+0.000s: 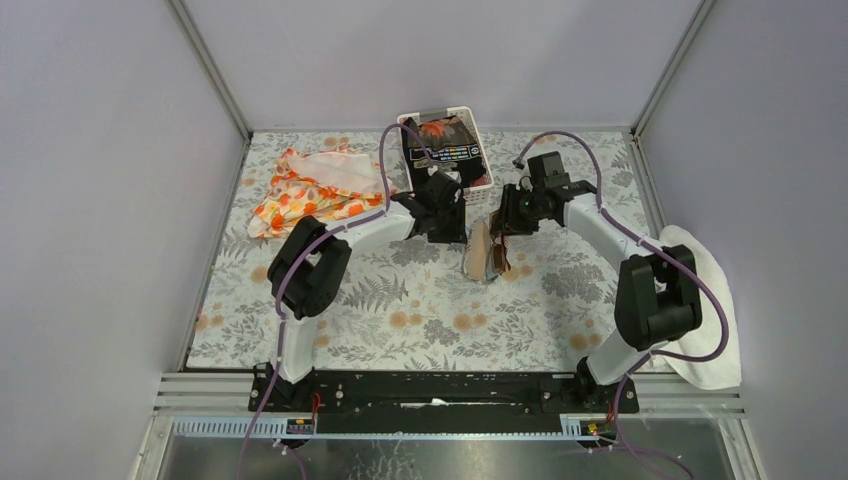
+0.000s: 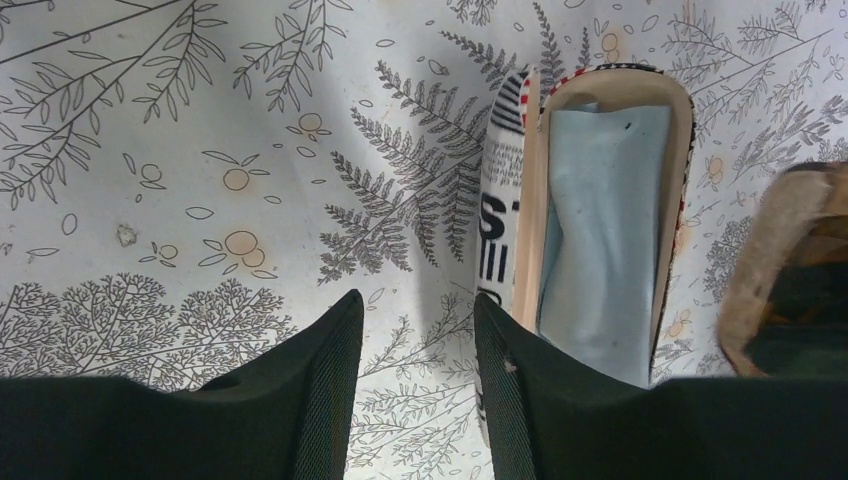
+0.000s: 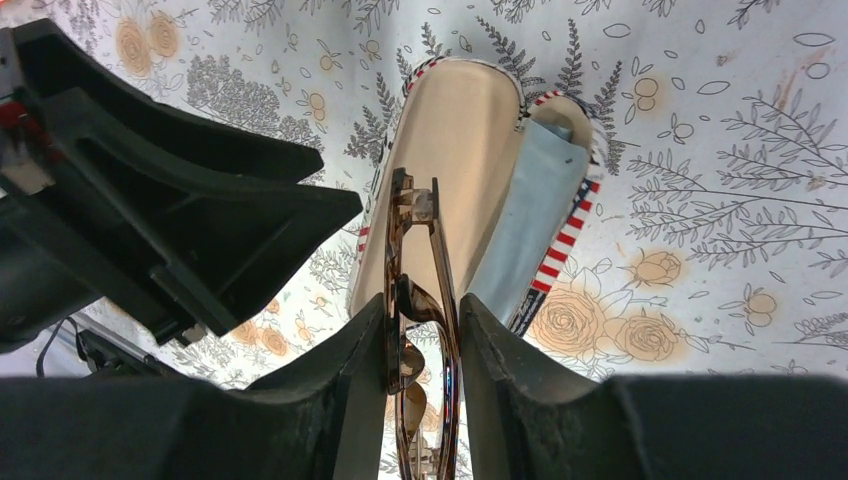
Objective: Organize the sunglasses
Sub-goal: Place the sunglasses in the sunglasses case.
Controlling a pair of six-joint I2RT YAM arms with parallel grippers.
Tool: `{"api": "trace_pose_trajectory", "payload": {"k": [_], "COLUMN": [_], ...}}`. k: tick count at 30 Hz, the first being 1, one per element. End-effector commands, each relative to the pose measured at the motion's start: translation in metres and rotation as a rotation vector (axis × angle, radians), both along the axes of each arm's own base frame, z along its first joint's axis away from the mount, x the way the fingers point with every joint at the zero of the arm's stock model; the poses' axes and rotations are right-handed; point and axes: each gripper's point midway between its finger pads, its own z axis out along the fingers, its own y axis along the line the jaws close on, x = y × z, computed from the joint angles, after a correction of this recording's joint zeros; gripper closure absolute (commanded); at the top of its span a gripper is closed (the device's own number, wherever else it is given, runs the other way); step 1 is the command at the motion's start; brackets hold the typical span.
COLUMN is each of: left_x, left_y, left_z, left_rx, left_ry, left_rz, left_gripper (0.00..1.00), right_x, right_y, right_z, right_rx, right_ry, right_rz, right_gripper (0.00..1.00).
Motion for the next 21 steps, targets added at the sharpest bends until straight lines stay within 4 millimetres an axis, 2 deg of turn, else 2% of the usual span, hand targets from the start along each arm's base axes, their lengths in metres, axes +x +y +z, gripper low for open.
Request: {"api": "trace_pose_trajectory", "payload": {"k": [1,8,16,21], "left_x": [0.005,0.007,0.001,0.000], "left_y": [-0.003,-0.001,-0.004,-0.003], "left_z": [0.005,0.012,0.002,0.004], "left_rx": [-0.003,-0.016,-0.033,-0.037], "left_ry": [-0.012,-0.023,0.010,0.007], "left_rz": [-0.023,-0.017,-0.029,-0.030], "left_gripper": [0.50,0.50,0.50,0.50], "right_x": [0.008,0.015,0.012,0.011], "right_y": [0.006,0.005,-0.001,0.003], "right_z": [-0.012,-0.021,-0.039,-0.040], "right_rx": [-0.016,-0.042,-0.052,-0.025], "right_ry": [0.006,0.029,0.074,0.091], "right_rz": [-0.015,-0.098,-0.243,-0.251], "right_gripper": [0.63,0.62,0.60,0.59]}}
